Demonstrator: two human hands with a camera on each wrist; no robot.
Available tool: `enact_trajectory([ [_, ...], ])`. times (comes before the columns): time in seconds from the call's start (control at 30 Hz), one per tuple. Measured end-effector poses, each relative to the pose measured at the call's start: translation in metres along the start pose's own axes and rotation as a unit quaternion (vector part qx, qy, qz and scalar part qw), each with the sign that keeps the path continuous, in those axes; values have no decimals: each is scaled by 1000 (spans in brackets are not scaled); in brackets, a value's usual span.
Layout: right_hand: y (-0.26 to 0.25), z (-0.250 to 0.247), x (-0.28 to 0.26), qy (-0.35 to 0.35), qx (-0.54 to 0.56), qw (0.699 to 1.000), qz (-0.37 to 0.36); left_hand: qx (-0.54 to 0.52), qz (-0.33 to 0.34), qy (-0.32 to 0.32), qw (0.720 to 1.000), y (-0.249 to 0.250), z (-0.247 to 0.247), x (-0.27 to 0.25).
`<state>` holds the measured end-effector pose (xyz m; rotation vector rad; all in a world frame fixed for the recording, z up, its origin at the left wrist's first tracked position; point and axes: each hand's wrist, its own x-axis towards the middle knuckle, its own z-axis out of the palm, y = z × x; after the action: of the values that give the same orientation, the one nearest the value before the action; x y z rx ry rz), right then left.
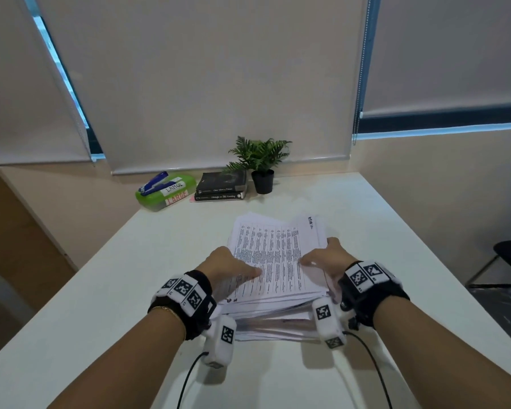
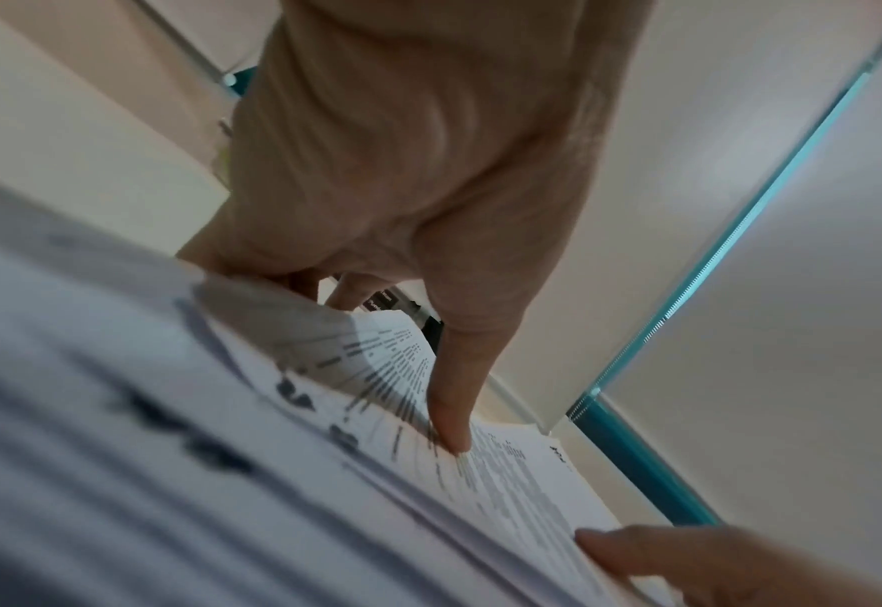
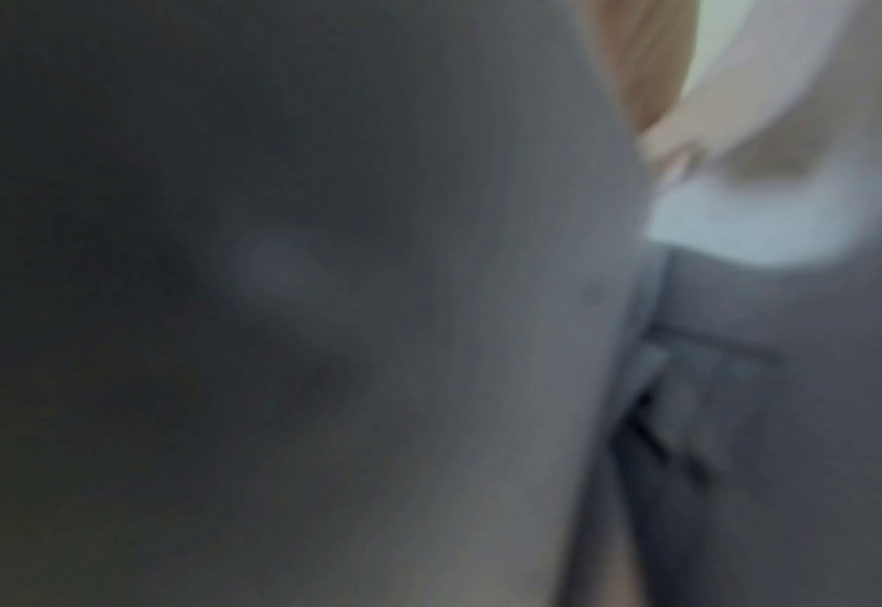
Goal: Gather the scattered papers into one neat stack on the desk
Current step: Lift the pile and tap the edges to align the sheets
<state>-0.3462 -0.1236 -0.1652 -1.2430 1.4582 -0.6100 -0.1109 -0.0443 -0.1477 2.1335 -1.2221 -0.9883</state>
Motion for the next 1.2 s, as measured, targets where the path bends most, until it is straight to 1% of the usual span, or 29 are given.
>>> enact_trajectory([
  [0.1, 11, 9, 0, 7, 47, 999, -26, -104, -24, -21, 994, -4, -5, -9],
  [0.13, 14, 11, -2, 9, 62, 997, -39, -126, -22, -26, 991, -6, -7, -10],
  [0.2, 17, 13, -6, 7, 91, 994, -65, -137, -14, -36, 990, -11, -11, -8],
  [0.27, 16, 9, -16, 4, 126, 988, -93, -144, 3, -29, 989, -17, -17, -11],
  [0.33, 12, 1, -25, -14, 157, 979, -128, -165, 19, -30, 986, -26, -26, -8],
  [0.4, 5, -6, -34, -32, 185, 969, -160, -214, 46, -46, 975, -32, -38, -5],
  [0.47, -2, -11, -38, -37, 218, 959, -177, -298, 71, -65, 950, -30, -44, -8],
  [0.5, -5, -10, -39, -39, 230, 955, -185, -333, 88, -91, 934, -27, -44, -10],
  [0.53, -9, -8, -41, -41, 229, 952, -198, -347, 112, -116, 924, -22, -43, -15],
  [0.57, -11, -6, -41, -39, 215, 952, -215, -341, 139, -125, 921, -16, -41, -20],
  [0.6, -13, -3, -42, -34, 194, 952, -232, -334, 164, -108, 922, -12, -38, -22],
  [0.67, -15, 2, -44, -13, 159, 950, -267, -338, 196, -36, 920, -6, -33, -24],
  [0.77, -21, 4, -48, 48, 134, 937, -320, -297, 267, 56, 915, 6, -31, -27],
  [0.83, -32, 6, -53, 80, 132, 918, -366, -290, 304, 103, 901, 16, -31, -30],
  [0.93, -52, 6, -60, 132, 130, 886, -426, -316, 341, 157, 871, 35, -34, -39],
  [1.0, -62, 6, -64, 155, 133, 868, -452, -333, 357, 179, 854, 42, -35, -44],
  [1.07, -62, 6, -65, 152, 141, 864, -460, -353, 359, 190, 843, 40, -32, -46],
  [1.2, -39, 7, -58, 110, 139, 888, -424, -384, 346, 164, 840, 23, -27, -42],
])
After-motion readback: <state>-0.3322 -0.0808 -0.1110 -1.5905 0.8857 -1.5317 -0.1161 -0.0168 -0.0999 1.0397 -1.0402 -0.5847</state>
